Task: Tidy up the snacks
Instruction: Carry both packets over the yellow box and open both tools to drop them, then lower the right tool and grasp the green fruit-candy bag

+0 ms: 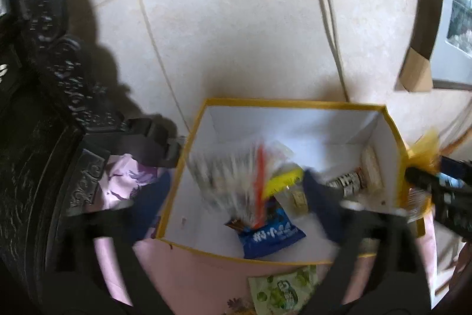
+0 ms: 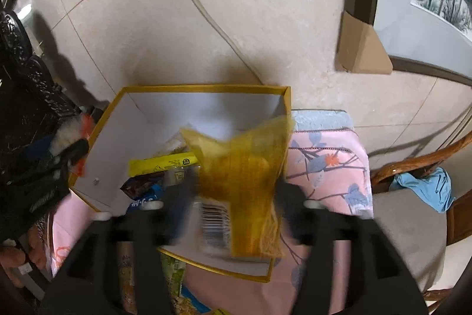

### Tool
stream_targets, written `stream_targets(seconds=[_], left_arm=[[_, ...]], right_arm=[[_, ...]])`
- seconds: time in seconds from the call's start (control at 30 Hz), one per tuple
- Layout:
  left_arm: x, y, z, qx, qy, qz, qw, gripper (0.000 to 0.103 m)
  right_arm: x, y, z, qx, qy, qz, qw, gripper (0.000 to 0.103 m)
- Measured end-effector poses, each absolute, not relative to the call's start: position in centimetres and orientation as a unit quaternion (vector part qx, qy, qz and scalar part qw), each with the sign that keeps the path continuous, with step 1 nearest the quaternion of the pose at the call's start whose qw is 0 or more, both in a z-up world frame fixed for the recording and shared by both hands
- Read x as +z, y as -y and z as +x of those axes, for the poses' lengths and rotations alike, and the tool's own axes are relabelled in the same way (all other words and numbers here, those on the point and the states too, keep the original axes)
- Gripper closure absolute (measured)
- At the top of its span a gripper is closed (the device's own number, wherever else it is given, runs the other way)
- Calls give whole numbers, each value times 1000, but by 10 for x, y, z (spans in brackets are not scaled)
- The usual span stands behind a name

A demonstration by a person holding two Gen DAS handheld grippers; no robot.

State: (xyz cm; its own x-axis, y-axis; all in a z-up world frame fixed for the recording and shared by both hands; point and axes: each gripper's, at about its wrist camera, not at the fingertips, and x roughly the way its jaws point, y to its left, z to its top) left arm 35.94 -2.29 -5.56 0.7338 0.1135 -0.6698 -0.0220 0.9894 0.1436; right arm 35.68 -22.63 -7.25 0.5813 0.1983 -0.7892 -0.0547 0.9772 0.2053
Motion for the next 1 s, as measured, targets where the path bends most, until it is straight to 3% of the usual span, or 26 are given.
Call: stream_targets(seconds=[0.1, 0.4, 0.7, 1.0], left_arm=[[-55, 22, 359, 32, -369, 63, 927, 6], [-67, -1, 325, 66, -388, 98, 914, 3], [-149, -40, 227, 90, -473, 122, 868, 2], [-190, -49, 147, 45, -516, 94, 850, 2]], right_arm=[[-69, 226, 353, 67, -443, 71, 891, 6], [-67, 207, 309, 126, -455, 41, 880, 1], [-178, 129, 266, 155, -543, 43, 824, 1], [-224, 80, 290, 98, -575, -6, 812, 1]])
